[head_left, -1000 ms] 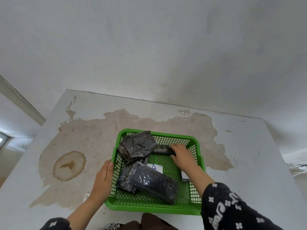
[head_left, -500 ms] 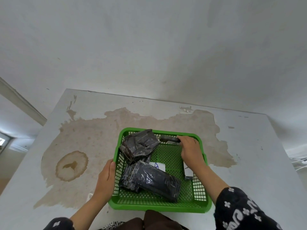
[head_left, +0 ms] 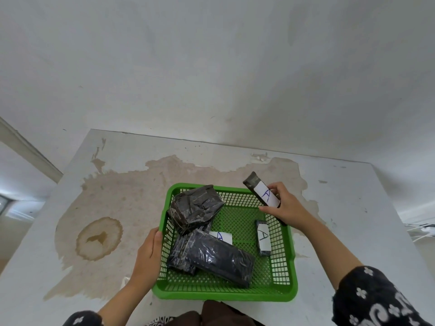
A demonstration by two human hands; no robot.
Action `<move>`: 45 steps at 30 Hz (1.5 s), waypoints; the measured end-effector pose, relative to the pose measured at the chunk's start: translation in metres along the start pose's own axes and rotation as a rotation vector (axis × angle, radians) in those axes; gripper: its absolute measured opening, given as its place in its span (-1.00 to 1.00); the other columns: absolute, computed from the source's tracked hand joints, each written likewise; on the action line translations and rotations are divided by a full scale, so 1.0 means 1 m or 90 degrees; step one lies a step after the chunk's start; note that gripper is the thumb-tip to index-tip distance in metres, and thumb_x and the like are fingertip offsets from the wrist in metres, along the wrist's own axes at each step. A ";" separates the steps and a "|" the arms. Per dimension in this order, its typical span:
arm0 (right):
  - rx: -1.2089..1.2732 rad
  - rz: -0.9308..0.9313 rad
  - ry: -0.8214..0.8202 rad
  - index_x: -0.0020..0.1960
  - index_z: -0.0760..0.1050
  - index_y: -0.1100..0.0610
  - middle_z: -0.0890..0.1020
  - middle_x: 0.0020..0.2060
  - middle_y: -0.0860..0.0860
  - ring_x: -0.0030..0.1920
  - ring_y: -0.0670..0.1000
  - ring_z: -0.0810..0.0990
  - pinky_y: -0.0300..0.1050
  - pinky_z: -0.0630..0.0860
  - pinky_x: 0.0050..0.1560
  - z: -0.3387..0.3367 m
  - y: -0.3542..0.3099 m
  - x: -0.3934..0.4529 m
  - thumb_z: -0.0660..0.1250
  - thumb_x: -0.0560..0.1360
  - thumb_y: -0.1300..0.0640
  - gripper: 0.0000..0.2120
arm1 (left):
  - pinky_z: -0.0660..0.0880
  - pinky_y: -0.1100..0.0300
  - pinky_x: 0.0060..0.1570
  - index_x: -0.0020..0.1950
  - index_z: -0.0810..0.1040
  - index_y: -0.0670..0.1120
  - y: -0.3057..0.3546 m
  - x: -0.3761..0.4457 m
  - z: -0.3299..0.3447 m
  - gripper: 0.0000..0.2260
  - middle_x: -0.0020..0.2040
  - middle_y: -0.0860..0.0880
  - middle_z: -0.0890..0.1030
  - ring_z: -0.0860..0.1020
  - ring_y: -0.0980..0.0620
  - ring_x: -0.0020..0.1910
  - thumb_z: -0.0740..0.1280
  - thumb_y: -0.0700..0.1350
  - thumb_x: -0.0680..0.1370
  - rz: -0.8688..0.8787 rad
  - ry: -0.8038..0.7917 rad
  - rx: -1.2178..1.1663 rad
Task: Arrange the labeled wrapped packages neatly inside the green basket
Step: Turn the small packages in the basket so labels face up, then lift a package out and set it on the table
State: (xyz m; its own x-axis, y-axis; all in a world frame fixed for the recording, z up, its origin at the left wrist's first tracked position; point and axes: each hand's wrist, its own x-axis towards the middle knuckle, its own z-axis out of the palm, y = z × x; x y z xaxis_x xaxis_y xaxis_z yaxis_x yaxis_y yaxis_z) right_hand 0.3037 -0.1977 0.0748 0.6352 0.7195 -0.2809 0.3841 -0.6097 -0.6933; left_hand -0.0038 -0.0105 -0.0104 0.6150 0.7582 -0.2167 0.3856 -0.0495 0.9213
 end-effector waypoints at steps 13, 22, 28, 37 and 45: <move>-0.508 -0.127 -0.073 0.30 0.36 0.07 0.45 0.16 0.06 0.18 0.13 0.41 0.02 0.39 0.05 0.053 0.003 0.043 0.48 0.32 0.13 -0.41 | 0.41 0.43 -0.09 0.01 0.46 0.28 -0.007 0.003 0.001 -0.78 -0.04 0.26 0.59 0.53 0.29 -0.03 0.01 0.12 0.60 0.008 0.008 -0.004; -0.507 -0.166 -0.028 0.17 0.43 0.12 0.53 0.06 0.08 0.06 0.13 0.47 -0.01 0.42 -0.05 0.076 0.029 0.041 0.50 0.30 0.13 -0.51 | 0.38 0.54 -0.13 -0.02 0.45 0.32 -0.008 0.004 0.002 -0.78 -0.07 0.14 0.61 0.54 0.25 -0.04 0.02 0.11 0.59 0.007 0.010 -0.011; -0.488 -0.137 -0.024 0.20 0.44 0.12 0.52 0.15 0.08 0.19 0.13 0.44 0.00 0.41 0.06 0.084 0.036 0.038 0.42 0.38 0.04 -0.57 | 0.36 0.56 -0.13 0.00 0.45 0.27 -0.007 0.003 0.002 -0.79 -0.06 0.09 0.61 0.53 0.29 -0.04 0.02 0.10 0.59 0.018 0.012 -0.004; -0.283 -0.126 0.066 0.29 0.42 0.13 0.51 0.19 0.08 0.22 0.07 0.44 -0.04 0.42 0.21 0.081 0.020 0.032 0.31 0.50 -0.03 -0.58 | 0.36 0.57 -0.14 -0.01 0.45 0.28 -0.003 0.002 0.001 -0.77 -0.03 0.27 0.58 0.53 0.30 -0.03 0.01 0.11 0.60 0.020 0.006 0.002; -0.251 -0.481 0.023 0.25 0.46 0.01 0.54 0.18 0.10 0.21 0.10 0.46 -0.02 0.35 0.21 0.108 -0.060 0.018 0.39 0.39 -0.11 -0.53 | 0.42 0.24 -0.09 0.01 0.47 0.25 -0.005 0.002 -0.001 -0.77 -0.04 0.21 0.59 0.55 0.23 -0.04 0.02 0.13 0.60 0.022 0.008 0.000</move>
State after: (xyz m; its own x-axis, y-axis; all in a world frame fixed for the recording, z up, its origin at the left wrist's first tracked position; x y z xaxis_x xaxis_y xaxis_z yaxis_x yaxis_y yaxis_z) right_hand 0.2201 -0.1128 0.0397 0.1335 0.9727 0.1897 0.9142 -0.0470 -0.4026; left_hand -0.0051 -0.0079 -0.0153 0.6198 0.7638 -0.1802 0.3643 -0.0767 0.9281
